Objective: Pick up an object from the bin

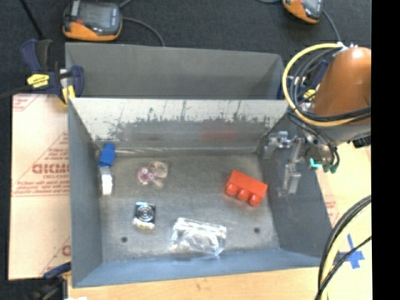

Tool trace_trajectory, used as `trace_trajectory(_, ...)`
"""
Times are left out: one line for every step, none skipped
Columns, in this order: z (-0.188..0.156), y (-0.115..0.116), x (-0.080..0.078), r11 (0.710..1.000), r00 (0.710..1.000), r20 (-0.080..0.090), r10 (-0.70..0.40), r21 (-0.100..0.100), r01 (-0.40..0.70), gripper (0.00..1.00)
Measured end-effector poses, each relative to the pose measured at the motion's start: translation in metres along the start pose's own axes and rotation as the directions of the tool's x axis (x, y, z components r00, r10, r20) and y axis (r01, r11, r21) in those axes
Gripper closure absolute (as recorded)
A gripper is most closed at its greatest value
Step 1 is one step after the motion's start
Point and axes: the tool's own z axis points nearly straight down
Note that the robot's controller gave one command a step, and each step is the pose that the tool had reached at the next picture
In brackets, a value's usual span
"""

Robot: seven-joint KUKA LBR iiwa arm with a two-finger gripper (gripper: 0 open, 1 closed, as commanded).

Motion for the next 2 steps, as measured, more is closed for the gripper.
trace_trajectory(0.109, 0.015, 0.029, 1.000, 1.000, 0.001, -0.026, -0.001, 0.026, 0.00)
trace_trajectory(0.126, 0.008, -0.032, 1.000, 1.000, 0.013, 0.008, 0.001, -0.008, 0.00)
